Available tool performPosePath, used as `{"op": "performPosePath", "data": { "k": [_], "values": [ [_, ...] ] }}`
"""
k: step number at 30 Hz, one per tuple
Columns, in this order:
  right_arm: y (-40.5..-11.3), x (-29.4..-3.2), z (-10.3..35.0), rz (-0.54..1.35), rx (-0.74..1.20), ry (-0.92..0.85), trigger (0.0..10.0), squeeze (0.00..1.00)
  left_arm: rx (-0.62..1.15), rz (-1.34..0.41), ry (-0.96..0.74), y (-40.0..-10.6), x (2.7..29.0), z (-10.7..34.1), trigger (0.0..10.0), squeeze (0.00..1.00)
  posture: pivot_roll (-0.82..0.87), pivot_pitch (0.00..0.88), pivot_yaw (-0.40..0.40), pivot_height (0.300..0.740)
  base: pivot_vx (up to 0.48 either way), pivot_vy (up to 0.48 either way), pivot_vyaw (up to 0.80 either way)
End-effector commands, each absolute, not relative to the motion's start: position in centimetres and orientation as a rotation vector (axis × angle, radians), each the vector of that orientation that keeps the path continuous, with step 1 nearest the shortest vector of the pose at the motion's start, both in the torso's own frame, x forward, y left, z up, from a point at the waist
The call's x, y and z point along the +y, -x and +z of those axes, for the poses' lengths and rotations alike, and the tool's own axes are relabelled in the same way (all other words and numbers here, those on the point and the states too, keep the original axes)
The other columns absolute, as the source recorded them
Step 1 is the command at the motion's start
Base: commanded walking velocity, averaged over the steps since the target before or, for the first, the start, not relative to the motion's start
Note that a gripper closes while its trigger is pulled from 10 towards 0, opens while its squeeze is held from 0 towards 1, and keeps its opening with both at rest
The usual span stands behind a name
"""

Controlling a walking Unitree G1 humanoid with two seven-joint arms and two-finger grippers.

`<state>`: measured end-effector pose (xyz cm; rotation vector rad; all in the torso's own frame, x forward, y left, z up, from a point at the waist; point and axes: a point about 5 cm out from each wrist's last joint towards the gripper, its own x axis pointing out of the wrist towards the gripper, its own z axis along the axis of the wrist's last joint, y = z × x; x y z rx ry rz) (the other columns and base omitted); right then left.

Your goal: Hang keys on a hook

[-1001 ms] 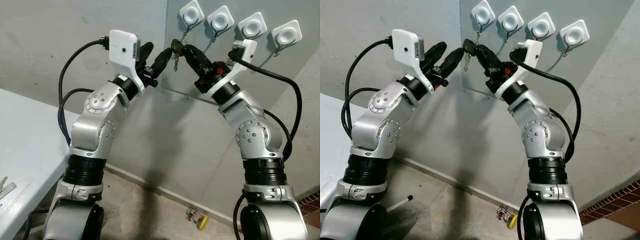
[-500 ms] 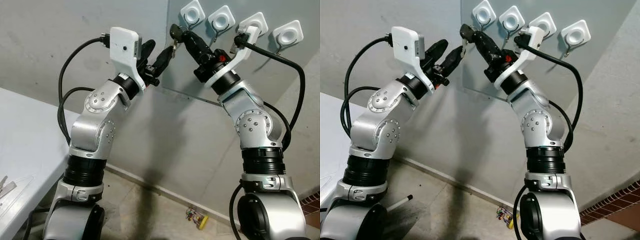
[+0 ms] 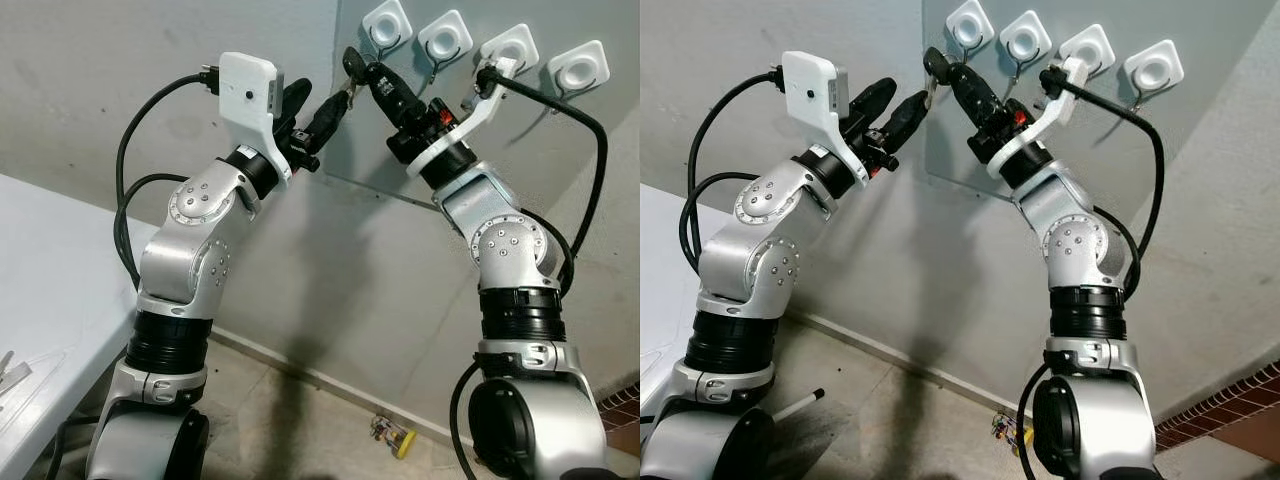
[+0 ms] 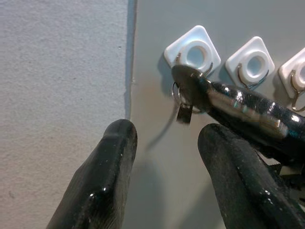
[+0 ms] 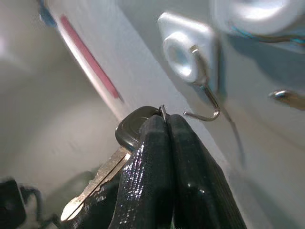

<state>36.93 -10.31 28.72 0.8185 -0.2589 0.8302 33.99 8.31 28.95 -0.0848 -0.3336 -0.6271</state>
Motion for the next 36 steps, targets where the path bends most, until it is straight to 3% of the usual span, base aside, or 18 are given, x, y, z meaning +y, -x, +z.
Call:
{"op": "performPosePath", "data": {
  "k": [1, 15, 36],
  "values": [
    [-37.1, -10.4, 29.5, 0.839, -0.265, -0.87, 10.0, 0.0, -0.355, -0.634, 0.088, -33.7, 8.4, 29.5, 10.0, 0.0, 0.02, 0.086, -0.065, 0.74, 0.0, 0.0, 0.0],
    [-37.9, -10.9, 28.9, 0.786, -0.183, -1.02, 10.0, 0.0, -0.361, -0.623, 0.093, -33.7, 8.6, 29.8, 10.0, 0.0, 0.02, 0.097, -0.063, 0.74, 0.0, 0.0, 0.0],
    [-36.9, -10.1, 27.1, 0.817, -0.134, -0.979, 10.0, 0.0, -0.367, -0.616, 0.107, -33.9, 8.8, 30.1, 10.0, 0.0, 0.01, 0.11, -0.05, 0.74, 0.0, 0.0, 0.0]
  ]
}}
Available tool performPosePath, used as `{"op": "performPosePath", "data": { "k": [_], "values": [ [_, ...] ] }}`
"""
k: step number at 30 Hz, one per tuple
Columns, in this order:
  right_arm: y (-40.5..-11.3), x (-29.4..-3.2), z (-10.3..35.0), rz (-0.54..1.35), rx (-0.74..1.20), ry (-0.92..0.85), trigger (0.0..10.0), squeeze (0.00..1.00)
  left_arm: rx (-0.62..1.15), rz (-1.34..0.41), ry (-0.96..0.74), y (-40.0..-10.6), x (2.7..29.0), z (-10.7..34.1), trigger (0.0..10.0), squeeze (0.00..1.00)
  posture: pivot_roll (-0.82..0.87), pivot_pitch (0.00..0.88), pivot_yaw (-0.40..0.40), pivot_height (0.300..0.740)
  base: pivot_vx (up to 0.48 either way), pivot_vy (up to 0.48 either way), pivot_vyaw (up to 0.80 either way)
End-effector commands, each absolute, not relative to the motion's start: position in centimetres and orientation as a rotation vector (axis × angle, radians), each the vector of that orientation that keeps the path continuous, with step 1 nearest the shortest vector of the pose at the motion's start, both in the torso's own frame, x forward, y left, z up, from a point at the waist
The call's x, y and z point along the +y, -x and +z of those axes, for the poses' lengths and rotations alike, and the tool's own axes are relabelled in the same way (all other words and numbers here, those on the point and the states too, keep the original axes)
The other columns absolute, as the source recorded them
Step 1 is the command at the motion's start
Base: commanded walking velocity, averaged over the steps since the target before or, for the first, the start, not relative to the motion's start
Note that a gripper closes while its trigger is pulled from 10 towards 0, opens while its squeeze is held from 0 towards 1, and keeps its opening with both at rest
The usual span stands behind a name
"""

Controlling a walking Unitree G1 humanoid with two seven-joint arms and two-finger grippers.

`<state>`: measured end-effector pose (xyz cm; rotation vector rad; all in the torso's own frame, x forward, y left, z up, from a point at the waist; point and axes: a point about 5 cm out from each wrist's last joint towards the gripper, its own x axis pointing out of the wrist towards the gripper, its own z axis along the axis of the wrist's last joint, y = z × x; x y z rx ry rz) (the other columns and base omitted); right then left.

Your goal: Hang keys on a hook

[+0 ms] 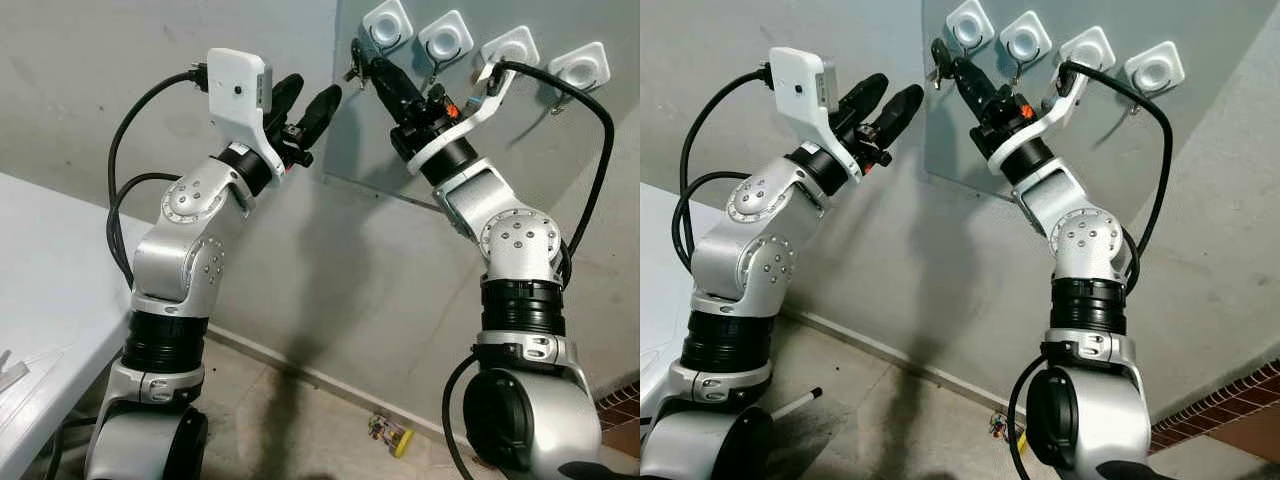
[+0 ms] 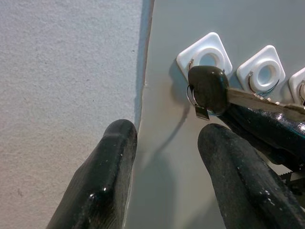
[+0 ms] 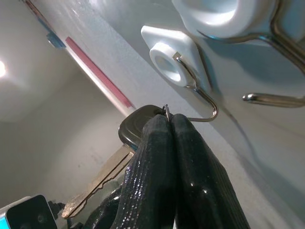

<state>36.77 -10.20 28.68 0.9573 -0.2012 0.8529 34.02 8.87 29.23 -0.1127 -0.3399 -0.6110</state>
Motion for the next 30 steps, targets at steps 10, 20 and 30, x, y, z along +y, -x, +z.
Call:
{"op": "performPosePath", "data": {
  "k": [10, 20, 30],
  "values": [
    [-37.1, -9.9, 27.1, 0.806, -0.096, -1.009, 10.0, 0.0, -0.371, -0.611, 0.111, -33.9, 8.8, 30.2, 10.0, 0.0, 0.02, 0.113, -0.05, 0.74, 0.0, 0.0, 0.0],
    [-36.1, -10.3, 28.1, 0.863, -0.294, -0.958, 10.0, 0.0, -0.375, -0.609, 0.113, -33.8, 8.8, 30.2, 10.0, 0.0, 0.02, 0.11, -0.051, 0.74, 0.0, 0.0, 0.0],
    [-35.0, -10.2, 29.2, 0.953, -0.387, -0.968, 10.0, 0.0, -0.376, -0.614, 0.117, -33.8, 8.6, 30.2, 10.0, 0.0, 0.02, 0.109, -0.05, 0.74, 0.0, 0.0, 0.0]
  ]
}}
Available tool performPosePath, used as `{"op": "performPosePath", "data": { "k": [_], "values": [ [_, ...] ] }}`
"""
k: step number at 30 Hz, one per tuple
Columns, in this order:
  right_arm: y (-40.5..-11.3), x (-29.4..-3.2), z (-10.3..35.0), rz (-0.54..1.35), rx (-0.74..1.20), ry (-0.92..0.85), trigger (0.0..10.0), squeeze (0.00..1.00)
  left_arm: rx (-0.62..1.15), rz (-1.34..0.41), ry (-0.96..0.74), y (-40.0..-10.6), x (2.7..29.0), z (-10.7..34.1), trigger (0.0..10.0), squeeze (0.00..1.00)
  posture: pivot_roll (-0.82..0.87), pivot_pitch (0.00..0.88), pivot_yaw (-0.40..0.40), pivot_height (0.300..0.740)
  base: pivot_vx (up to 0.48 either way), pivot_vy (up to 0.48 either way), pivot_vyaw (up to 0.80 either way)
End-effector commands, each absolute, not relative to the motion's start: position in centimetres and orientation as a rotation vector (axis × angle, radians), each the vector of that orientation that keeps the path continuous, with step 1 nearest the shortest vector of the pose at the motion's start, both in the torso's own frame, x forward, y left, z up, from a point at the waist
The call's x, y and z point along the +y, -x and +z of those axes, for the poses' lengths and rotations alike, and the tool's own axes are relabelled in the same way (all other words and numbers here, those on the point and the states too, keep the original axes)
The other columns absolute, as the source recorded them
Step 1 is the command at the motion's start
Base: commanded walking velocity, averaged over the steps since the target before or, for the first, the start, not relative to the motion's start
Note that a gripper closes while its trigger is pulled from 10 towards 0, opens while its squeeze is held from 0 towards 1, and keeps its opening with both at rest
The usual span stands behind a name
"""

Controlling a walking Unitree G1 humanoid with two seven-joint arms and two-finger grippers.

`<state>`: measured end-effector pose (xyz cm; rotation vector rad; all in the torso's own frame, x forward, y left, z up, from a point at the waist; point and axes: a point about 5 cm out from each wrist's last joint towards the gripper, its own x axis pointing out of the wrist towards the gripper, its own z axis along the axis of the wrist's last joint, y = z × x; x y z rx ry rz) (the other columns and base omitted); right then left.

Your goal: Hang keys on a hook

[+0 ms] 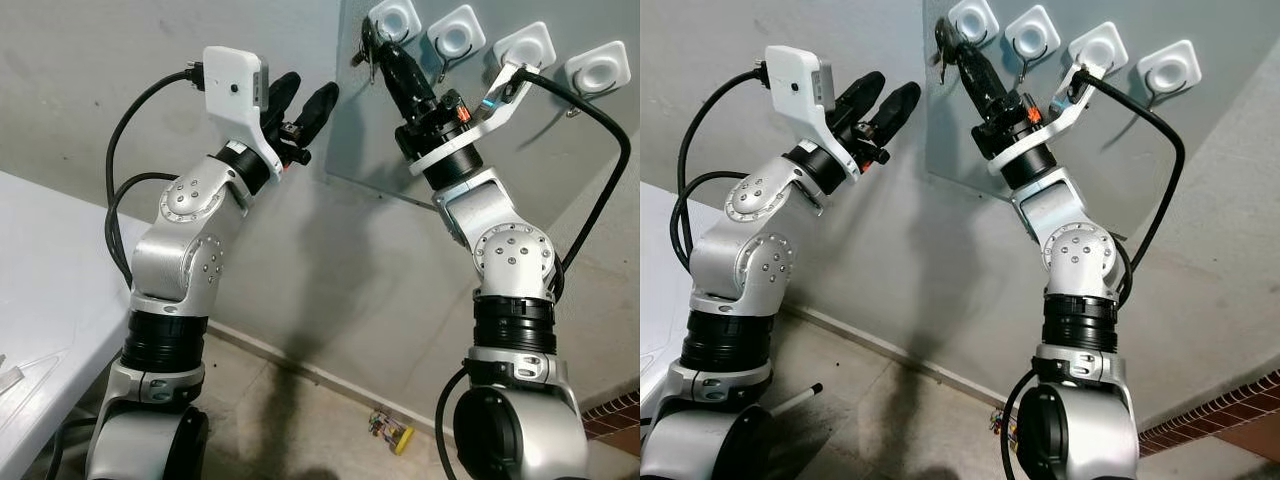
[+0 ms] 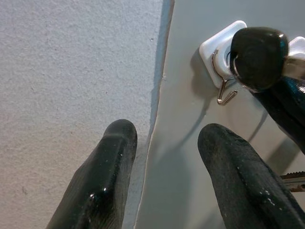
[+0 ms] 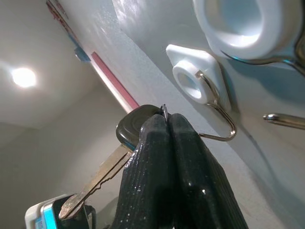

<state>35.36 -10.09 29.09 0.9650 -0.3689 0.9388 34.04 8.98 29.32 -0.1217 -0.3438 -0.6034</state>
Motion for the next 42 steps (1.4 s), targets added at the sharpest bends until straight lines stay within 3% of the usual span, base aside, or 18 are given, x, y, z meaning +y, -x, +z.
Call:
{"op": "performPosePath", "data": {
  "k": [1, 19, 28, 42],
  "values": [
    [-35.0, -10.2, 29.2, 0.962, -0.392, -0.973, 10.0, 0.0, -0.377, -0.614, 0.117, -33.8, 8.6, 30.3, 10.0, 0.0, 0.02, 0.109, -0.05, 0.74, 0.0, 0.0, 0.0],
    [-32.8, -9.1, 28.0, 1.122, -0.364, -0.92, 10.0, 0.0, -0.388, -0.61, 0.128, -33.7, 8.6, 30.4, 10.0, 0.0, 0.02, 0.102, -0.055, 0.74, 0.0, 0.0, 0.0],
    [-32.8, -9.2, 28.1, 1.115, -0.371, -0.931, 10.0, 0.0, -0.389, -0.612, 0.132, -33.7, 8.5, 30.5, 10.0, 0.0, 0.01, 0.103, -0.053, 0.74, 0.0, 0.0, 0.0],
    [-33.9, -9.4, 27.6, 0.906, -0.345, -1.038, 10.0, 0.0, -0.391, -0.604, 0.134, -33.7, 8.7, 30.5, 10.0, 0.0, 0.02, 0.109, -0.055, 0.74, 0.0, 0.0, 0.0]
  ]
}}
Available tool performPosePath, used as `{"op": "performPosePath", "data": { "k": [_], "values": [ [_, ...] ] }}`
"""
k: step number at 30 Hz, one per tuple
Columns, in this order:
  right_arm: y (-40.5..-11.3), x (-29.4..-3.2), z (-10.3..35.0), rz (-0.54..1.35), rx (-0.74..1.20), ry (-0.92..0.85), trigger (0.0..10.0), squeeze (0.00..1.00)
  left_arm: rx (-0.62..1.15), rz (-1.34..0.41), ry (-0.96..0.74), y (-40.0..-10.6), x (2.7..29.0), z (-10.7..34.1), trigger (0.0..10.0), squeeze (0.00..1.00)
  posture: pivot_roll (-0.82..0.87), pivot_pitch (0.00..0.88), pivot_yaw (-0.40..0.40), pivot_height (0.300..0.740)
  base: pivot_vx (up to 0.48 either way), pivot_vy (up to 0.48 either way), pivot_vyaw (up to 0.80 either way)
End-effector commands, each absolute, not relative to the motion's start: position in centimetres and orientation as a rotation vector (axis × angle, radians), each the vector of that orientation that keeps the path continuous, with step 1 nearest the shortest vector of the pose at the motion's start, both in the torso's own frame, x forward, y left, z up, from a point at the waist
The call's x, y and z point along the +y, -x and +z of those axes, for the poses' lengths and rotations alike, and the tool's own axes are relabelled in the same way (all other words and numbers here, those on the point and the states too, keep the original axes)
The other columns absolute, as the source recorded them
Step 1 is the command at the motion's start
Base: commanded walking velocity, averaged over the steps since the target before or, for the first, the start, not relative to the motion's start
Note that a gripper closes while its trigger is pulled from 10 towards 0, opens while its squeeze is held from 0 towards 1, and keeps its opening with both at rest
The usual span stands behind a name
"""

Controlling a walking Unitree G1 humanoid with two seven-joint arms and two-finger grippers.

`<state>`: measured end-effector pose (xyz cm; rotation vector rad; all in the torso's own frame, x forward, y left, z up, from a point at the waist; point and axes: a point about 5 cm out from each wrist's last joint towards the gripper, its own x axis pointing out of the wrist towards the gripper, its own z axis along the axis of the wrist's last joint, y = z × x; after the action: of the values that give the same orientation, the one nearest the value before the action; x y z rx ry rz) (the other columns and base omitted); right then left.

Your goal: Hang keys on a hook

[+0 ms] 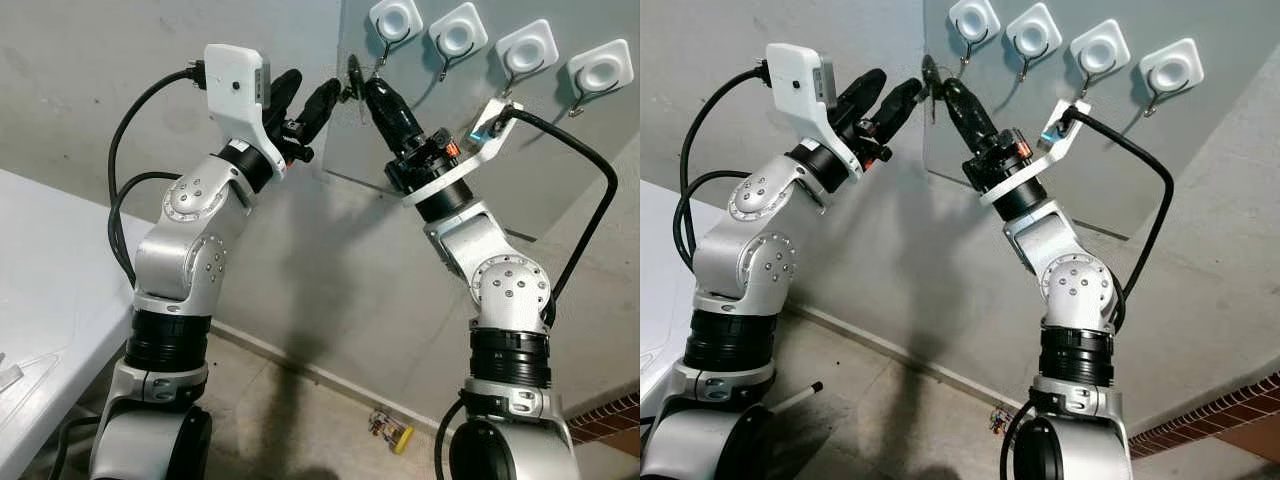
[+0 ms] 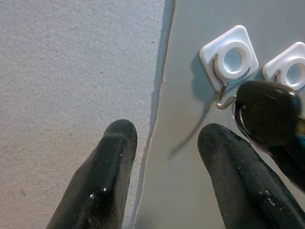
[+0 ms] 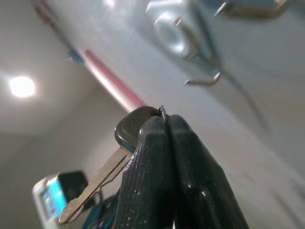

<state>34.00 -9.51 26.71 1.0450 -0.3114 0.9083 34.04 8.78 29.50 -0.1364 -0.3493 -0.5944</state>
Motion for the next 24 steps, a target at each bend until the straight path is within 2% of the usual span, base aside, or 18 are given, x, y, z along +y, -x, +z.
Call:
{"op": "performPosePath", "data": {
  "k": [1, 7, 13, 24],
  "values": [
    [-33.9, -9.4, 27.6, 0.906, -0.345, -1.038, 10.0, 0.0, -0.391, -0.604, 0.134, -33.7, 8.7, 30.5, 10.0, 0.0, 0.02, 0.109, -0.055, 0.74, 0.0, 0.0, 0.0],
    [-33.2, -8.4, 28.4, 0.852, -0.385, -1.014, 10.0, 0.0, -0.391, -0.606, 0.135, -33.8, 8.6, 30.6, 10.0, 0.0, 0.02, 0.113, -0.053, 0.74, 0.0, 0.0, 0.0],
    [-32.7, -7.7, 29.2, 0.831, -0.406, -1.072, 10.0, 0.0, -0.39, -0.607, 0.135, -33.9, 8.6, 30.7, 10.0, 0.0, 0.01, 0.119, -0.048, 0.74, 0.0, 0.0, 0.0],
    [-32.8, -7.0, 30.2, 0.799, -0.352, -1.122, 10.0, 0.0, -0.395, -0.605, 0.136, -33.9, 8.6, 30.9, 10.0, 0.0, 0.01, 0.121, -0.051, 0.74, 0.0, 0.0, 0.0]
  ]
}}
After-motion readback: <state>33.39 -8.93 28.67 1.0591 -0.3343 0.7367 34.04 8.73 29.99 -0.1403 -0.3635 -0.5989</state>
